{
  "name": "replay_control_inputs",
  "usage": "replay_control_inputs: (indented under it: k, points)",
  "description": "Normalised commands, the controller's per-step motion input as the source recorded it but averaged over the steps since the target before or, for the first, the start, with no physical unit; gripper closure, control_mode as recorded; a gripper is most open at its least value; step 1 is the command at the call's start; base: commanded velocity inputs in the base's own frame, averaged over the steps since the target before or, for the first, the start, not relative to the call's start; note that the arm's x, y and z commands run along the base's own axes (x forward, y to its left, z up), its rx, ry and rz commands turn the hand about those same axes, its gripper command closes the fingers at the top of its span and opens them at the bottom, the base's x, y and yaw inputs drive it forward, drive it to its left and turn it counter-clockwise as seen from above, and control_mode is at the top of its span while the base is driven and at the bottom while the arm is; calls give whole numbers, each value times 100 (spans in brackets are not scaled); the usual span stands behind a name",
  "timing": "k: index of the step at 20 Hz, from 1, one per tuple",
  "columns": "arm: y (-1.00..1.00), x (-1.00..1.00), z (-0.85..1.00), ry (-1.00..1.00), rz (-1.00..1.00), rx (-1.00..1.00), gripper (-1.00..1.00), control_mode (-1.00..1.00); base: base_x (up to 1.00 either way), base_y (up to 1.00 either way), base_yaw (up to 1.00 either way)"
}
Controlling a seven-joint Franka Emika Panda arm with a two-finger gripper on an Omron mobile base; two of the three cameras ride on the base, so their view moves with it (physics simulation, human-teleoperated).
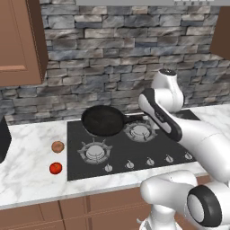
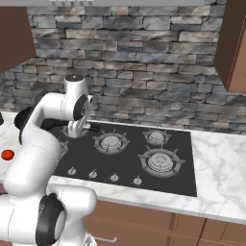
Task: Place the pan on the front left burner on the stove. Then place the tomato and the onion in the pan and turn on the front left burner.
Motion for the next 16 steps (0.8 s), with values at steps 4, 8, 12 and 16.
replay_control_inputs:
  k: [4,8,12,16]
  points:
    - [0,11,-3,3,0,0,100,-100,0,0,0]
    - [0,5,-17,0,0,0,100,-100,0,0,0]
    - [0,18,-35,0,5,-1,100,-100,0,0,0]
    - [0,18,-33,0,7,0,100,-100,0,0,0]
